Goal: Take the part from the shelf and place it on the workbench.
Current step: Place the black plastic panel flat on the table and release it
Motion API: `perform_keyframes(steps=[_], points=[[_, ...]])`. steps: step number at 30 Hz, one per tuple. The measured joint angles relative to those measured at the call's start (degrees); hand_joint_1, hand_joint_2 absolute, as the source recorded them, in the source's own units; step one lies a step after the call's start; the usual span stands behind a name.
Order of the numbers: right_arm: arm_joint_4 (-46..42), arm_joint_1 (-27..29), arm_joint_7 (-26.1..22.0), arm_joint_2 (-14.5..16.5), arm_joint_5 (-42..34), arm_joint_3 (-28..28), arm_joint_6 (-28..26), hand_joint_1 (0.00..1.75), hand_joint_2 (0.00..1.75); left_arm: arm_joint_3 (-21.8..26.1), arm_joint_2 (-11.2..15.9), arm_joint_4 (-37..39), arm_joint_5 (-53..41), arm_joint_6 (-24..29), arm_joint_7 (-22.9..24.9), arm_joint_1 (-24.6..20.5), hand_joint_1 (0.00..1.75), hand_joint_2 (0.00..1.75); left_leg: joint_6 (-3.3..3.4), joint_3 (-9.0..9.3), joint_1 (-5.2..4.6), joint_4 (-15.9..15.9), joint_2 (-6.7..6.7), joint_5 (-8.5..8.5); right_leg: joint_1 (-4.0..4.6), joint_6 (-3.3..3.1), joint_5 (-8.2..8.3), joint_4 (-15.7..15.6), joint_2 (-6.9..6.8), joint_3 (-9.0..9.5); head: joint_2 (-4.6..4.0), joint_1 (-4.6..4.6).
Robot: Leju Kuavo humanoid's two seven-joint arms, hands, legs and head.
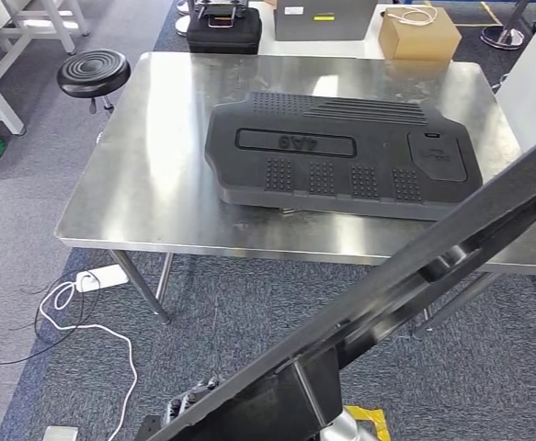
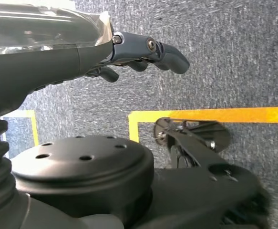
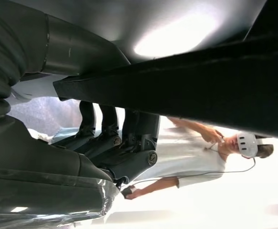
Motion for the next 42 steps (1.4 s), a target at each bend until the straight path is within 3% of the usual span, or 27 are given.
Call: perform_keyframes(steps=[1, 3, 7, 9, 11, 12, 13, 14, 16, 18, 20, 23, 24, 26, 27, 28, 29, 31, 32, 33, 36, 38, 39, 42], points=[[0.0, 0.0, 0.0, 0.0, 0.0, 0.0, 0.0, 1.75, 1.75, 0.0, 0.0, 0.0, 0.0, 0.1, 0.0, 0.0, 0.00, 1.75, -0.18, 1.88, 0.06, -3.7, 0.21, 1.40, 0.01, 0.39, -0.22, 0.4, 0.03, -0.14, 0.00, -0.07], [0.0, 0.0, 0.0, 0.0, -0.1, 0.0, 0.1, 1.75, 1.75, 0.0, -0.1, 0.0, 0.0, 0.1, 0.0, 0.0, 0.00, 1.75, 0.29, 3.70, -0.01, -7.8, 0.48, 2.32, 0.14, 1.16, -0.47, 1.2, 0.07, -0.65, 0.00, -0.11], [0.1, -0.1, 0.0, 0.0, -0.1, 0.0, 0.1, 1.75, 1.75, 0.0, -0.1, 0.0, 0.0, 0.2, -0.1, 0.2, 0.00, 1.75, 2.20, 3.53, -0.23, -8.0, 0.24, 2.12, -0.07, 2.13, -1.33, 2.3, 0.12, -1.17, 0.00, 0.05], [0.1, -0.1, 0.0, -0.1, -0.2, 0.0, 0.1, 1.75, 1.75, 0.0, 0.0, 0.0, -0.1, 0.5, -0.2, 0.1, 0.00, 1.75, 2.94, 3.57, -0.23, -8.1, 0.20, 2.18, -0.18, 2.49, -4.27, 7.1, 0.36, -3.18, 0.00, 0.16], [0.1, -0.1, 0.0, -0.1, -0.2, 0.0, 0.1, 1.75, 1.75, 0.0, 0.0, 0.0, -0.1, 0.7, -0.2, 0.1, 0.00, 1.75, 3.30, 3.58, -0.46, -8.1, 0.15, 2.08, -0.17, 2.58, -7.54, 15.0, 0.42, -6.84, 0.00, 0.24], [0.1, -0.1, 0.0, -0.1, -0.2, 0.0, 0.1, 1.75, 1.75, 0.0, 0.0, 0.0, -0.1, 0.7, -0.2, 0.1, 0.00, 1.75, 3.40, 3.62, -0.61, -8.1, 0.10, 2.02, -0.16, 2.53, -8.08, 17.6, 0.43, -8.18, 0.00, 0.24], [0.2, -0.1, 0.0, -0.2, -0.2, 0.0, 0.1, 1.75, 1.75, 0.0, 0.0, 0.0, -0.2, 0.8, -0.2, 0.1, 0.00, 1.75, 3.47, 3.71, -0.77, -8.1, 0.00, 1.98, -0.12, 2.39, -7.50, 18.1, 0.44, -8.57, 0.00, 0.23], [0.2, -0.1, 0.0, -0.2, -0.2, 0.0, 0.1, 1.75, 1.75, 0.0, 0.0, 0.0, -0.2, 0.8, -0.2, 0.1, 0.00, 1.75, 3.52, 3.85, -0.92, -8.1, -0.14, 1.92, -0.05, 2.13, -5.89, 16.3, 0.46, -7.86, 0.00, 0.22], [0.2, -0.1, 0.1, -0.2, -0.3, 0.0, 0.2, 1.75, 1.75, 0.0, -0.1, 0.0, -0.2, 0.8, -0.2, 0.0, 0.00, 1.75, 3.57, 4.23, -1.20, -8.1, -0.44, 1.75, 0.27, 1.17, -1.85, 8.6, 0.69, -4.42, 0.00, 0.19], [0.2, -0.2, 0.1, -0.2, -0.3, 0.0, 0.2, 1.75, 1.75, 0.0, -0.1, 0.0, -0.2, 0.9, -0.2, -0.1, 0.00, 1.75, 3.36, 4.33, -1.30, -8.2, -0.62, 1.57, 0.68, 0.29, -0.12, 3.2, 0.94, -2.00, 0.00, 0.19], [0.2, -0.2, 0.1, -0.2, -0.3, 0.0, 0.3, 1.75, 1.75, 0.0, -0.2, 0.0, -0.2, 0.9, -0.1, 0.0, 0.00, 1.75, 2.84, 4.28, -1.22, -8.4, -0.65, 1.52, 0.91, -0.02, -0.35, 2.0, 1.03, -1.59, 0.00, 0.25], [0.2, -0.2, 0.1, 0.0, -0.3, 0.0, 0.3, 1.75, 1.75, 0.0, -0.1, 0.0, -0.2, 0.9, -0.2, -0.1, 0.00, 1.75, 2.06, 3.96, -1.15, -7.0, -0.55, 0.29, 0.31, -0.15, -0.24, 0.3, 0.85, -0.40, 0.00, 0.21], [0.2, -0.2, 0.1, 0.0, -0.3, 0.0, 0.3, 1.75, 1.75, 0.0, -0.1, 0.0, -0.2, 0.9, -0.2, -0.1, 0.00, 1.75, 1.81, 2.86, -1.10, -4.6, -0.49, -0.93, 0.09, -0.24, -0.24, -0.1, 0.73, 0.09, 0.00, 0.15], [0.2, -0.2, 0.1, 0.0, -0.3, 0.1, 0.3, 1.75, 1.75, 0.1, -0.1, 0.0, -0.1, 0.9, -0.2, 0.0, 0.00, 1.75, 1.26, -1.08, -0.86, 2.8, -0.40, -3.68, 0.09, -0.42, -0.60, -0.2, 0.62, 0.61, 0.00, 0.08], [0.3, -0.1, 0.1, 0.0, -0.3, 0.1, 0.3, 1.75, 1.75, 0.1, 0.0, 0.0, -0.1, 0.9, -0.3, 0.0, 0.00, 1.75, 1.01, -2.89, -0.71, 5.8, -0.37, -4.28, 0.07, -0.42, -0.88, -0.2, 0.59, 0.88, 0.00, 0.08], [0.3, -0.1, 0.1, 0.0, -0.3, 0.2, 0.3, 1.75, 1.75, 0.2, 0.0, 0.0, -0.1, 0.9, -0.3, -0.1, 0.00, 1.75, 0.79, -3.85, -0.56, 6.9, -0.35, -3.80, 0.03, -0.31, -1.21, -0.2, 0.60, 1.23, 0.00, 0.09], [0.3, -0.1, 0.1, 0.0, -0.4, 0.2, 0.3, 1.75, 1.75, 0.2, 0.0, 0.0, -0.1, 0.9, -0.3, -0.1, 0.00, 1.75, 0.61, -3.72, -0.41, 5.9, -0.31, -2.19, -0.05, -0.13, -1.61, -0.2, 0.63, 1.72, 0.00, 0.07], [0.3, -0.1, 0.1, 0.0, -0.4, 0.3, 0.3, 1.75, 1.75, 0.2, 0.0, 0.0, -0.2, 0.9, -0.2, 0.0, 0.00, 1.75, 0.34, -1.12, -0.14, -0.7, -0.09, 2.34, -0.25, 0.47, -2.68, -0.1, 0.71, 3.01, 0.00, 0.09], [0.3, -0.1, 0.1, 0.0, -0.5, 0.3, 0.3, 1.75, 1.75, 0.3, 0.1, 0.0, -0.2, 0.9, -0.2, 0.1, 0.00, 1.75, 0.40, 0.30, -0.13, -3.8, 0.04, 3.71, -0.22, 0.90, -3.23, 0.1, 0.76, 3.50, 0.00, 0.08], [0.3, -0.1, 0.2, 0.0, -0.5, 0.3, 0.3, 1.75, 1.75, 0.3, 0.1, 0.0, -0.2, 0.9, -0.2, 0.2, 0.00, 1.75, 0.74, 1.29, -0.23, -5.9, 0.11, 4.06, -0.17, 1.31, -3.65, 0.2, 0.77, 3.74, 0.00, 0.09], [0.3, -0.1, 0.2, -0.1, -0.6, 0.3, 0.3, 1.75, 1.75, 0.3, 0.1, 0.0, -0.2, 0.9, -0.2, 0.3, 0.00, 1.75, 2.27, 2.09, -0.55, -7.4, -0.08, 2.69, -0.09, 2.10, -4.03, 0.4, 0.71, 3.77, 0.00, 0.14], [0.3, -0.2, 0.2, -0.1, -0.6, 0.3, 0.3, 1.75, 1.75, 0.3, 0.1, 0.0, -0.2, 0.9, -0.3, 0.4, 0.00, 1.75, 2.97, 2.85, -0.40, -7.8, -0.19, 2.27, -0.18, 2.43, -4.30, 2.6, 0.73, 2.90, 0.00, 0.28], [0.3, -0.2, 0.2, -0.1, -0.6, 0.3, 0.3, 1.75, 1.75, 0.3, 0.1, 0.0, -0.2, 0.9, -0.3, 0.4, 0.00, 1.75, 3.27, 3.36, -0.33, -8.0, -0.22, 2.04, -0.20, 2.63, -4.92, 5.3, 0.74, 1.40, 0.00, 0.34], [0.3, -0.1, 0.2, -0.2, -0.6, 0.3, 0.3, 1.75, 1.75, 0.3, 0.1, 0.0, -0.2, 0.9, -0.3, 0.4, 0.00, 1.75, 3.87, 4.77, -0.57, -8.3, -0.32, 0.89, -0.17, 2.87, -8.21, 16.1, 0.75, -6.05, 0.00, 0.42]])
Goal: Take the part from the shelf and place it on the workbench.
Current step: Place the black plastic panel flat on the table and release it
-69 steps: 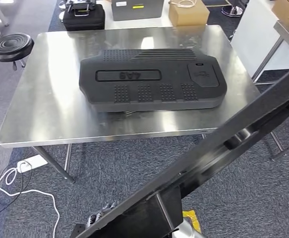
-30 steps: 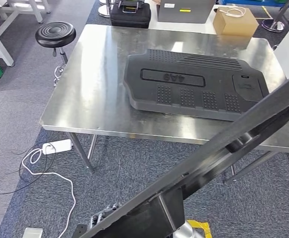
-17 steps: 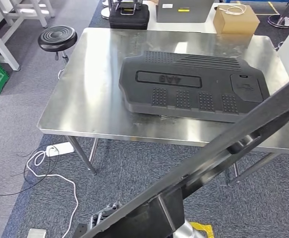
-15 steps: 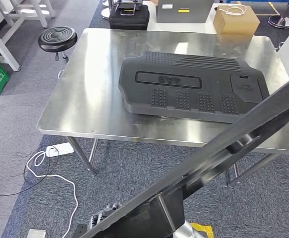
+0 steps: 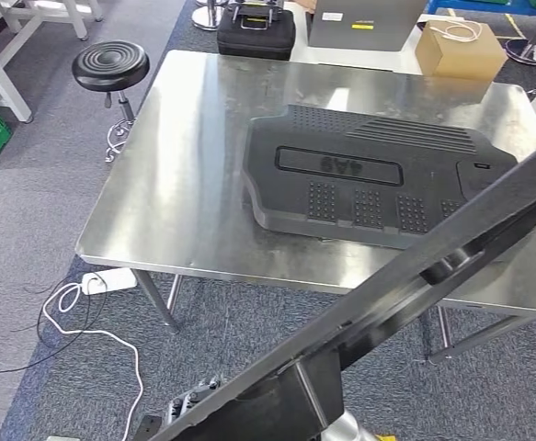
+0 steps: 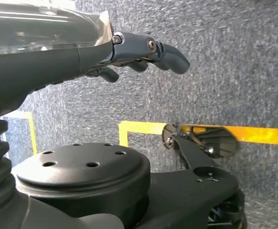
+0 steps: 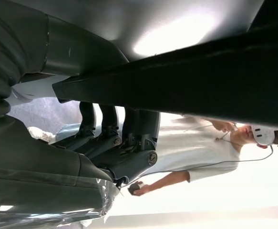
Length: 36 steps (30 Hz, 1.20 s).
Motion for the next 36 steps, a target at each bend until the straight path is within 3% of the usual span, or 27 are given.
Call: perform_keyframes(steps=[1, 2, 3, 5, 7, 10, 12, 13, 15, 16, 17, 18, 20, 22, 24, 26, 28, 30, 31, 32, 33, 35, 36], points=[[0.0, 0.0, 0.0, 0.0, 0.0, 0.0, 0.0, 1.75, 1.75, 0.0, 0.0, 0.0, 0.0, 0.0, 0.0, 0.1, 0.00, 1.75, 0.08, 0.65, -0.15, 0.0, -0.09, -0.54, 0.06, -0.13, -0.17, 1.5, 0.01, -1.82, 0.00, 0.00], [0.0, 0.0, 0.0, 0.0, 0.0, 0.0, 0.0, 1.75, 1.75, 0.0, 0.0, 0.0, 0.0, 0.1, 0.0, 0.1, 0.00, 1.75, 0.11, 1.45, -0.33, 0.0, -0.22, -1.12, 0.17, -0.40, 0.79, 1.0, 0.03, -2.69, 0.00, 0.00], [0.0, 0.0, 0.0, 0.0, 0.0, 0.0, 0.0, 1.75, 1.75, 0.1, 0.0, 0.0, 0.0, 0.1, 0.0, 0.2, 0.00, 1.75, 0.12, 2.37, -0.54, -0.1, -0.34, -1.75, 0.39, -0.84, 2.82, -1.3, 0.07, -2.70, 0.00, 0.01], [0.0, 0.0, 0.0, -0.1, 0.0, 0.0, 0.0, 1.75, 1.75, 0.1, -0.1, 0.0, 0.0, 0.2, 0.0, 0.2, 0.00, 1.75, 0.09, 3.97, -0.81, -0.2, -0.51, -2.97, 1.24, -2.48, 8.58, -8.2, 0.24, -1.81, 0.00, -0.18], [0.0, 0.1, 0.0, -0.2, -0.1, 0.0, 0.0, 1.75, 1.75, 0.1, -0.3, 0.0, 0.0, 0.2, 0.0, 0.2, 0.00, 1.75, -0.23, 4.79, -0.63, -0.9, -0.54, -3.63, 2.07, -3.90, 11.67, -12.4, 0.51, -1.12, 0.00, -0.41], [-0.1, 0.2, 0.1, -0.3, -0.1, 0.0, 0.0, 1.75, 1.75, 0.2, -0.5, 0.0, 0.0, 0.2, 0.0, 0.1, 0.00, 1.75, -0.91, 5.73, -0.34, -1.9, -0.46, -3.38, 2.47, -4.54, 11.47, -14.3, 0.73, -0.12, 0.00, -0.37], [-0.1, 0.1, 0.1, -0.3, -0.1, 0.0, 0.0, 1.75, 1.75, 0.2, -0.4, 0.0, 0.0, 0.3, 0.0, -0.1, 0.00, 1.75, -1.24, 4.49, -0.44, 1.6, -0.33, -3.05, 1.93, -4.81, 11.13, -15.9, 0.55, 2.23, 0.00, -0.35], [-0.1, 0.1, 0.1, -0.3, -0.1, 0.0, 0.0, 1.75, 1.75, 0.3, -0.4, 0.0, 0.0, 0.3, 0.0, -0.1, 0.00, 1.75, -1.54, 2.77, -0.44, 4.8, -0.26, -3.50, 1.56, -4.82, 10.81, -16.7, 0.45, 3.56, 0.00, -0.36], [-0.1, 0.1, 0.2, -0.3, -0.1, 0.1, 0.0, 1.75, 1.75, 0.4, -0.2, 0.0, 0.0, 0.4, 0.0, -0.1, 0.00, 1.75, -2.25, -2.20, -0.18, 11.5, -0.15, -6.33, 1.02, -4.46, 9.86, -17.2, 0.38, 5.34, 0.00, -0.42], [-0.1, 0.1, 0.2, -0.3, -0.1, 0.1, 0.0, 1.75, 1.75, 0.4, -0.2, 0.0, 0.0, 0.4, 0.0, 0.0, 0.00, 1.75, -2.63, -4.04, 0.01, 12.9, -0.10, -7.76, 0.84, -4.24, 9.24, -17.2, 0.43, 6.05, 0.00, -0.42], [-0.1, 0.1, 0.2, -0.3, -0.1, 0.1, 0.0, 1.75, 1.75, 0.4, -0.1, 0.0, 0.0, 0.4, 0.0, 0.0, 0.00, 1.75, -2.95, -5.12, 0.19, 12.7, -0.06, -8.16, 0.67, -4.02, 8.61, -17.2, 0.49, 6.80, 0.00, -0.42], [-0.1, 0.2, 0.2, -0.3, -0.1, 0.1, 0.0, 1.75, 1.75, 0.4, -0.1, 0.0, -0.1, 0.4, 0.0, -0.1, 0.00, 1.75, -3.22, -5.47, 0.40, 10.8, -0.01, -6.94, 0.49, -3.80, 7.96, -17.1, 0.53, 7.61, 0.00, -0.41], [-0.1, 0.2, 0.2, -0.3, -0.1, 0.1, 0.0, 1.75, 1.75, 0.5, 0.0, 0.0, -0.1, 0.4, 0.0, 0.0, 0.00, 1.75, -3.69, -5.25, 0.80, 4.6, 0.27, -0.47, 0.23, -3.03, 6.47, -16.7, 0.60, 9.03, 0.00, -0.43], [0.0, 0.3, 0.2, -0.3, -0.1, 0.1, 0.0, 1.75, 1.75, 0.5, 0.0, 0.0, -0.2, 0.3, 0.0, 0.1, 0.00, 1.75, -3.17, -5.38, 0.81, 0.9, 0.58, 3.92, 0.19, -2.09, 5.29, -16.0, 0.71, 9.26, 0.00, -0.40], [0.0, 0.4, 0.2, -0.4, -0.1, 0.1, 0.0, 1.75, 1.75, 0.5, 0.0, 0.0, -0.3, 0.3, 0.0, 0.0, 0.00, 1.75, -2.13, -5.70, 0.50, 1.1, 0.47, 4.17, 0.13, -1.38, 4.76, -15.7, 0.69, 9.00, 0.00, -0.38], [-0.1, 0.3, 0.2, -0.4, -0.1, 0.1, 0.0, 1.75, 1.75, 0.5, 0.0, 0.0, -0.4, 0.4, 0.0, -0.2, 0.00, 1.75, -1.55, -5.39, 0.54, 1.0, 0.28, 4.19, -0.04, -0.88, 3.95, -14.9, 0.54, 9.00, 0.00, -0.32], [-0.2, 0.3, 0.2, -0.4, -0.1, 0.0, 0.0, 1.75, 1.75, 0.5, 0.0, 0.0, -0.5, 0.4, 0.0, -0.3, 0.00, 1.75, -1.00, -4.88, 0.65, 0.8, 0.29, 3.86, -0.13, -0.41, 1.59, -10.4, 0.48, 6.89, 0.00, -0.17], [-0.2, 0.3, 0.2, -0.5, -0.1, 0.0, 0.0, 1.75, 1.75, 0.5, 0.0, 0.0, -0.5, 0.4, -0.1, -0.3, 0.00, 1.75, -0.59, -4.66, 0.52, 0.8, 0.29, 3.54, -0.15, -0.13, -1.31, -2.5, 0.47, 2.28, 0.00, -0.08], [-0.2, 0.4, 0.2, -0.5, -0.1, 0.0, 0.0, 1.75, 1.75, 0.5, 0.0, 0.0, -0.5, 0.4, -0.2, -0.3, 0.00, 1.75, -0.47, -4.56, 0.42, 0.8, 0.26, 3.40, -0.14, -0.12, -1.81, 0.5, 0.47, 0.21, 0.00, -0.08], [-0.2, 0.4, 0.2, -0.5, -0.1, 0.0, 0.0, 1.75, 1.75, 0.5, 0.0, 0.0, -0.5, 0.4, -0.2, -0.3, 0.00, 1.75, -0.40, -4.37, 0.29, 0.8, 0.20, 3.25, -0.12, -0.23, -1.17, 1.5, 0.48, -0.97, 0.00, -0.08], [-0.3, 0.4, 0.2, -0.6, -0.1, 0.0, 0.0, 1.75, 1.75, 0.5, 0.0, 0.0, -0.6, 0.4, -0.2, -0.3, 0.00, 1.75, -0.35, -4.08, 0.14, 0.8, 0.11, 3.08, -0.04, -0.47, 0.63, 0.2, 0.48, -0.98, 0.00, -0.08], [-0.3, 0.3, 0.2, -0.6, -0.1, 0.0, 0.0, 1.75, 1.75, 0.5, 0.0, 0.0, -0.6, 0.4, -0.2, -0.2, 0.00, 1.75, -0.36, -3.35, -0.10, 0.7, -0.07, 2.76, 0.36, -1.50, 5.52, -7.1, 0.51, 1.58, 0.00, -0.10], [-0.3, 0.3, 0.2, -0.6, -0.1, 0.0, 0.0, 1.75, 1.75, 0.5, 0.0, 0.0, -0.6, 0.4, -0.2, -0.3, 0.00, 1.75, -0.44, -3.09, -0.21, 0.7, -0.12, 2.63, 0.62, -2.12, 7.21, -10.5, 0.50, 2.93, 0.00, -0.11]])
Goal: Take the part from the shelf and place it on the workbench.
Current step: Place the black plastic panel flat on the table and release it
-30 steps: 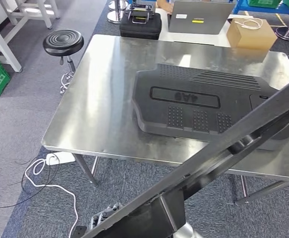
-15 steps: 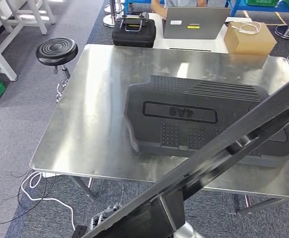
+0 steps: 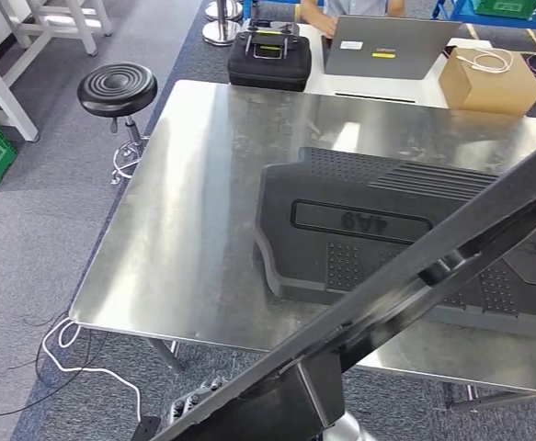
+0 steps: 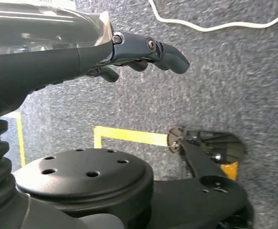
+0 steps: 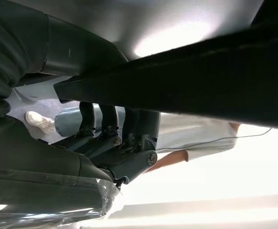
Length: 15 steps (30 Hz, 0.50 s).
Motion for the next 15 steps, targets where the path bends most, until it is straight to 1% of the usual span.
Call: perform_keyframes(steps=[1, 2, 3, 5, 6, 7, 9, 10, 11, 12, 13, 14, 15], points=[[0.0, 0.0, 0.0, 0.0, 0.0, 0.0, 0.0, 1.75, 1.75, 0.0, 0.0, 0.0, 0.0, 0.0, 0.0, -0.1, 0.00, 1.75, -0.18, 0.12, -0.03, -0.1, 0.00, -0.07, 0.25, -0.53, 0.79, -2.3, 0.01, 0.90, 0.00, 0.01], [0.0, 0.0, 0.0, 0.0, 0.0, 0.0, -0.1, 1.75, 1.75, 0.0, 0.0, 0.0, 0.0, 0.0, 0.0, -0.1, 0.00, 1.75, -0.43, 0.15, 0.00, -0.2, 0.03, -0.07, 0.44, -0.87, 0.87, -3.3, 0.02, 1.28, 0.00, -0.02], [0.0, 0.0, 0.0, 0.0, 0.0, 0.0, -0.1, 1.75, 1.75, 0.0, -0.1, 0.0, 0.0, 0.0, 0.0, -0.1, 0.00, 1.75, -0.77, 0.17, 0.00, -0.3, 0.06, -0.01, 0.53, -1.01, 0.86, -3.6, 0.05, 1.34, 0.00, 0.00], [-0.1, 0.0, 0.0, 0.0, 0.0, 0.0, -0.1, 1.75, 1.75, 0.0, 0.0, 0.0, 0.0, 0.0, 0.0, -0.1, 0.00, 1.75, -1.36, 0.26, 0.03, -0.4, 0.14, -0.23, 0.25, -1.14, 1.29, -4.7, 0.03, 1.82, 0.00, -0.03], [-0.1, -0.1, 0.0, 0.1, 0.0, 0.0, -0.2, 1.75, 1.75, 0.0, 0.0, 0.0, 0.0, 0.0, -0.1, -0.2, 0.00, 1.75, -1.57, -0.07, 0.02, 0.5, 0.15, -1.06, 0.07, -1.23, 1.60, -5.3, -0.05, 2.11, 0.00, -0.05], [-0.1, -0.1, 0.0, 0.1, 0.0, 0.0, -0.3, 1.75, 1.75, 0.0, 0.0, 0.0, 0.0, 0.0, -0.1, -0.2, 0.00, 1.75, -1.74, -0.88, 0.04, 2.5, 0.15, -2.48, -0.12, -1.28, 1.86, -5.8, -0.15, 2.38, 0.00, -0.09], [0.0, -0.1, 0.0, 0.1, 0.3, 0.0, -1.2, 1.75, 1.75, 0.0, 0.1, 0.0, 0.0, 0.0, -0.2, -0.1, 0.00, 1.75, -2.10, -3.84, 0.16, 9.5, 0.16, -6.13, -0.08, -1.40, 1.95, -5.9, -0.30, 2.47, 0.00, -0.10], [0.1, -0.1, 0.0, 0.1, 0.6, -0.1, -2.0, 1.75, 1.75, 0.0, 0.1, 0.0, -0.1, 0.0, -0.3, -0.2, 0.00, 1.75, -2.28, -5.12, 0.20, 12.6, 0.16, -7.26, -0.05, -1.40, 1.93, -5.9, -0.34, 2.47, 0.00, -0.10], [0.3, -0.2, 0.1, 0.1, 1.1, -0.3, -3.0, 1.75, 1.75, 0.0, 0.1, 0.0, -0.1, 0.0, -0.3, -0.2, 0.00, 1.75, -2.43, -5.67, 0.23, 14.2, 0.18, -7.46, -0.03, -1.40, 1.91, -5.9, -0.36, 2.48, 0.00, -0.09], [0.7, -0.5, 0.4, 0.1, 1.6, -0.6, -4.3, 1.75, 1.75, 0.0, 0.1, 0.0, -0.2, 0.0, -0.4, -0.3, 0.00, 1.75, -2.53, -5.14, 0.29, 13.4, 0.20, -6.51, -0.04, -1.35, 1.87, -5.8, -0.31, 2.49, 0.00, -0.09], [1.2, -1.0, 0.8, 0.1, 2.3, -1.0, -5.7, 1.75, 1.75, 0.0, 0.2, 0.0, -0.2, 0.0, -0.4, -0.3, 0.00, 1.75, -2.58, -3.57, 0.38, 10.4, 0.25, -4.69, -0.07, -1.22, 1.79, -5.7, -0.21, 2.51, 0.00, -0.09], [2.0, -1.8, 1.3, 0.1, 3.3, -1.4, -7.5, 1.75, 1.75, 0.0, 0.2, 0.0, -0.2, 0.0, -0.5, -0.3, 0.00, 1.75, -2.59, -1.57, 0.48, 6.5, 0.33, -2.91, -0.09, -1.01, 1.64, -5.4, -0.10, 2.47, 0.00, -0.08], [3.0, -2.9, 2.0, 0.0, 4.6, -2.0, -9.6, 1.75, 1.75, 0.0, 0.2, 0.0, -0.2, 0.0, -0.5, -0.3, 0.00, 1.75, -2.49, 0.18, 0.50, 2.8, 0.37, -1.61, -0.01, -0.71, 1.45, -5.0, 0.02, 2.31, 0.00, -0.08]])
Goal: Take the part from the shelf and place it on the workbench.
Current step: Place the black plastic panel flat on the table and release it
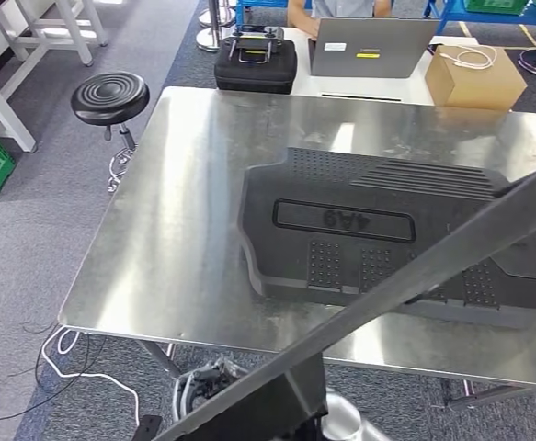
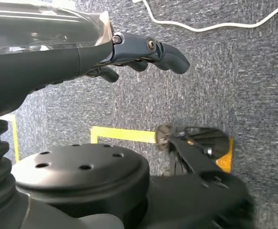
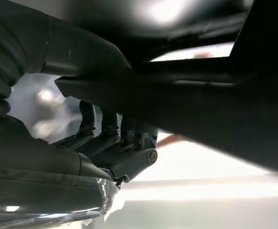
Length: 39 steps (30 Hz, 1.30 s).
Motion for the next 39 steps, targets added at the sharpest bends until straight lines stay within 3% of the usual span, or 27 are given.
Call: perform_keyframes(steps=[2, 6, 8, 10, 11, 12, 13, 15, 17, 20, 22, 25, 26, 27, 28, 30, 31, 32, 36, 38, 39], points=[[2.7, -2.8, 1.5, -0.1, 3.9, -1.1, -4.7, 1.75, 1.75, 0.0, 0.0, 0.0, -0.1, 0.0, -0.1, -0.1, 0.00, 1.75, 0.52, 1.44, -0.14, -3.3, 0.00, 0.70, 0.18, 0.63, -0.19, 0.6, 0.10, -0.42, 0.00, 0.09], [10.2, -10.5, 4.6, 0.1, 12.7, -2.7, -12.7, 1.75, 1.75, 0.0, 0.0, 0.0, -0.6, -0.3, -0.2, 0.0, 0.00, 1.75, 1.91, 1.15, -0.21, -3.5, -0.06, 1.09, -0.02, 1.61, -0.94, 1.8, 0.05, -1.13, 0.00, 0.25], [14.0, -14.1, 6.0, 0.6, 16.1, -3.4, -15.4, 1.75, 1.75, 0.0, 0.0, 0.0, -0.7, -0.6, -0.3, -0.1, 0.00, 1.75, 2.33, 1.09, -0.05, -3.6, -0.03, 1.26, -0.17, 2.17, -3.97, 7.0, -0.03, -3.34, 0.00, 0.43], [17.4, -16.6, 8.0, 1.3, 19.9, -4.1, -18.2, 1.75, 1.75, 0.0, -0.1, 0.0, -0.9, -0.7, -0.3, -0.1, 0.00, 1.75, 2.44, 1.04, -0.04, -3.5, -0.02, 1.25, -0.27, 2.50, -7.11, 14.5, -0.04, -6.79, 0.00, 0.50], [18.9, -17.5, 9.1, 1.7, 22.0, -4.5, -19.8, 1.75, 1.75, 0.0, -0.1, 0.0, -1.0, -0.7, -0.3, 0.0, 0.00, 1.75, 2.46, 1.03, -0.04, -3.5, -0.05, 1.24, -0.28, 2.56, -7.48, 16.8, -0.04, -7.90, 0.00, 0.50], [20.2, -18.4, 10.0, 2.2, 23.9, -4.9, -21.3, 1.75, 1.75, 0.0, -0.1, 0.0, -1.1, -0.8, -0.3, 0.0, 0.00, 1.75, 2.46, 1.05, -0.05, -3.5, -0.12, 1.22, -0.28, 2.54, -6.71, 16.9, -0.04, -8.11, 0.00, 0.50], [21.4, -19.3, 10.9, 2.7, 25.6, -5.4, -22.6, 1.75, 1.75, 0.0, -0.1, 0.0, -1.1, -0.8, -0.3, 0.0, 0.00, 1.75, 2.44, 1.09, -0.06, -3.5, -0.20, 1.19, -0.27, 2.42, -4.90, 14.7, -0.03, -7.33, 0.00, 0.50], [23.5, -21.5, 12.4, 3.7, 28.9, -6.6, -24.8, 1.75, 1.75, 0.0, -0.3, 0.0, -1.3, -0.9, -0.3, -0.1, 0.00, 1.75, 2.32, 1.04, -0.15, -3.5, -0.32, 1.14, -0.13, 1.87, -0.52, 7.1, 0.04, -4.33, 0.00, 0.46], [25.0, -23.5, 14.0, 4.9, 32.2, -8.2, -26.6, 1.75, 1.75, 0.0, -0.5, 0.0, -1.6, -1.0, -0.2, -0.2, 0.00, 1.75, 1.97, 0.69, -0.20, -3.6, -0.47, 1.24, 0.19, 1.25, 1.39, 2.5, 0.11, -2.71, 0.00, 0.41], [25.5, -25.7, 16.4, 6.2, 34.8, -11.9, -27.3, 1.75, 1.75, -0.1, -0.7, 0.0, -1.8, -1.1, 0.1, -0.1, 0.00, 1.75, 1.19, 0.27, -0.14, -3.6, -0.73, 1.33, 0.22, 0.50, 1.07, 1.2, -0.04, -2.47, 0.00, 0.40], [25.1, -27.6, 17.9, 7.0, 35.7, -15.9, -26.6, 1.75, 1.75, -0.1, -0.7, 0.0, -1.9, -1.1, 0.2, -0.1, 0.00, 1.75, 0.77, -0.61, -0.20, -1.8, -0.60, -0.06, -0.12, -0.05, 1.15, 0.1, -0.24, -1.96, 0.00, 0.33], [24.6, -30.0, 19.0, 7.6, 35.7, -21.5, -26.2, 1.75, 1.75, -0.1, -0.7, 0.0, -2.1, -1.0, 0.4, 0.0, 0.00, 1.75, 0.43, -5.04, -0.22, 8.1, -0.35, -4.69, -0.19, -0.47, 1.27, -0.3, -0.31, -1.73, 0.00, 0.29], [24.2, -30.3, 19.4, 7.7, 35.3, -23.2, -26.2, 1.75, 1.75, -0.1, -0.7, 0.0, -2.3, -1.0, 0.5, 0.0, 0.00, 1.75, 0.29, -6.32, -0.19, 10.8, -0.33, -5.35, -0.18, -0.46, 1.22, -0.2, -0.29, -1.70, 0.00, 0.29], [23.7, -30.8, 20.0, 7.9, 34.9, -25.0, -26.0, 1.75, 1.75, -0.1, -0.7, 0.0, -2.5, -1.0, 0.6, -0.1, 0.00, 1.75, 0.16, -6.81, -0.14, 11.7, -0.30, -4.97, -0.19, -0.42, 1.13, 0.0, -0.28, -1.69, 0.00, 0.30], [23.1, -31.3, 20.7, 8.1, 34.7, -27.0, -25.5, 1.75, 1.75, -0.1, -0.6, 0.0, -2.9, -1.0, 0.7, -0.2, 0.00, 1.75, 0.05, -6.26, -0.03, 10.3, -0.27, -3.49, -0.23, -0.30, 0.97, 0.2, -0.25, -1.67, 0.00, 0.28], [21.8, -32.9, 22.2, 8.5, 34.3, -31.5, -24.4, 1.75, 1.75, 0.0, -0.6, 0.0, -3.8, -1.0, 0.9, -0.2, 0.00, 1.75, -0.16, -3.52, 0.27, 3.9, -0.16, 0.32, -0.23, 0.22, 0.39, 1.0, -0.20, -1.80, 0.00, 0.27], [21.1, -33.9, 23.0, 8.7, 34.0, -33.8, -24.0, 1.75, 1.75, 0.0, -0.6, 0.0, -4.1, -1.0, 0.9, -0.2, 0.00, 1.75, -0.12, -2.28, 0.36, 0.9, -0.13, 1.36, -0.13, 0.56, 0.11, 1.6, -0.18, -2.07, 0.00, 0.29], [20.5, -34.8, 23.5, 8.9, 33.7, -36.0, -23.8, 1.75, 1.75, 0.0, -0.6, 0.1, -4.3, -1.0, 0.9, -0.1, 0.00, 1.75, 0.07, -1.67, 0.36, -0.8, -0.15, 1.64, -0.02, 0.87, -0.06, 2.0, -0.17, -2.39, 0.00, 0.31], [18.1, -37.3, 24.4, 9.6, 34.2, -42.5, -23.9, 1.75, 1.75, 0.0, -0.7, 0.1, -4.7, -1.0, 1.0, 0.0, 0.00, 1.75, 1.27, -1.49, 0.21, -1.5, -0.27, 1.24, -0.04, 1.64, -0.55, 2.8, -0.21, -3.01, 0.00, 0.49], [17.0, -37.9, 24.7, 9.9, 34.9, -44.5, -23.9, 1.75, 1.75, 0.0, -0.7, 0.1, -4.9, -1.0, 0.9, -0.2, 0.00, 1.75, 1.82, -1.33, 0.38, -1.7, -0.24, 1.31, -0.16, 2.12, -2.71, 6.2, -0.22, -4.40, 0.00, 0.65], [16.6, -38.1, 24.9, 10.0, 35.4, -45.3, -24.0, 1.75, 1.75, 0.0, -0.7, 0.1, -4.9, -1.0, 0.9, -0.3, 0.00, 1.75, 1.99, -1.28, 0.38, -1.7, -0.24, 1.29, -0.20, 2.32, -4.36, 9.5, -0.22, -5.86, 0.00, 0.74]])
